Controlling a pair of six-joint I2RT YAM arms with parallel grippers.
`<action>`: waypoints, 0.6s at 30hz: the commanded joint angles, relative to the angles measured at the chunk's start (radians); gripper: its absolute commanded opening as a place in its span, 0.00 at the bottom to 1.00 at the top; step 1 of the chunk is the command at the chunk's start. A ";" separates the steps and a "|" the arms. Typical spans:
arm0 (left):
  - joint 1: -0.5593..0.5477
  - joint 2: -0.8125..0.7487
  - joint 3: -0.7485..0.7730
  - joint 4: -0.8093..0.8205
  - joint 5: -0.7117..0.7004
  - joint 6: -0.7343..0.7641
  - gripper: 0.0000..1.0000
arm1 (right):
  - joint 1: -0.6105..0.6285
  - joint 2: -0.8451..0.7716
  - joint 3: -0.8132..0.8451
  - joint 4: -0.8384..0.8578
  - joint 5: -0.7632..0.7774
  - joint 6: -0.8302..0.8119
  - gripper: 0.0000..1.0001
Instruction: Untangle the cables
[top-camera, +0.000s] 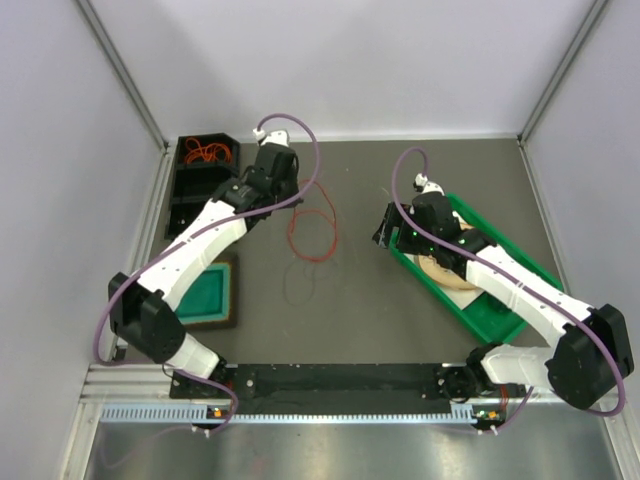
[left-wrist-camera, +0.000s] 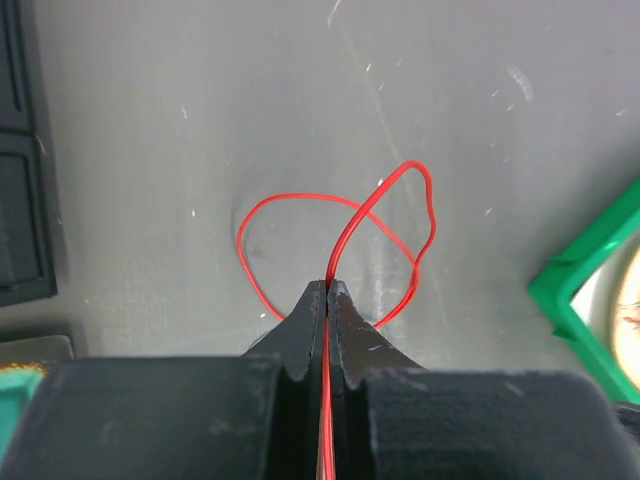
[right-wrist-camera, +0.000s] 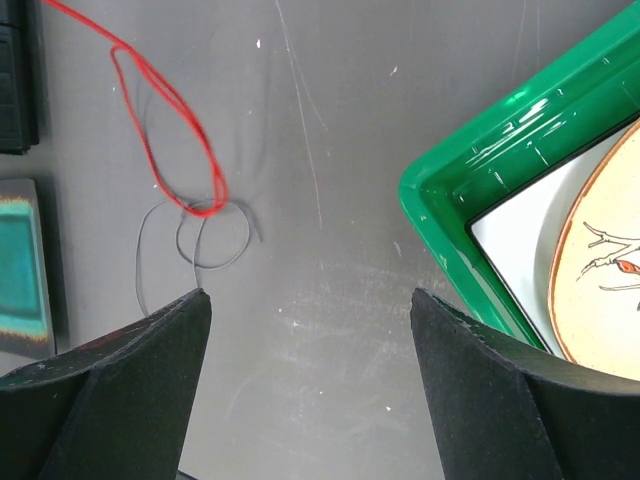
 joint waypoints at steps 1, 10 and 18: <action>0.008 -0.068 0.129 -0.025 -0.027 0.024 0.00 | 0.012 0.000 -0.004 0.049 -0.011 0.004 0.80; 0.028 -0.119 0.363 -0.024 -0.133 0.026 0.00 | 0.094 0.127 0.045 0.089 -0.028 -0.024 0.80; 0.033 -0.096 0.413 -0.022 -0.162 0.038 0.00 | 0.180 0.253 0.076 0.136 -0.023 -0.030 0.80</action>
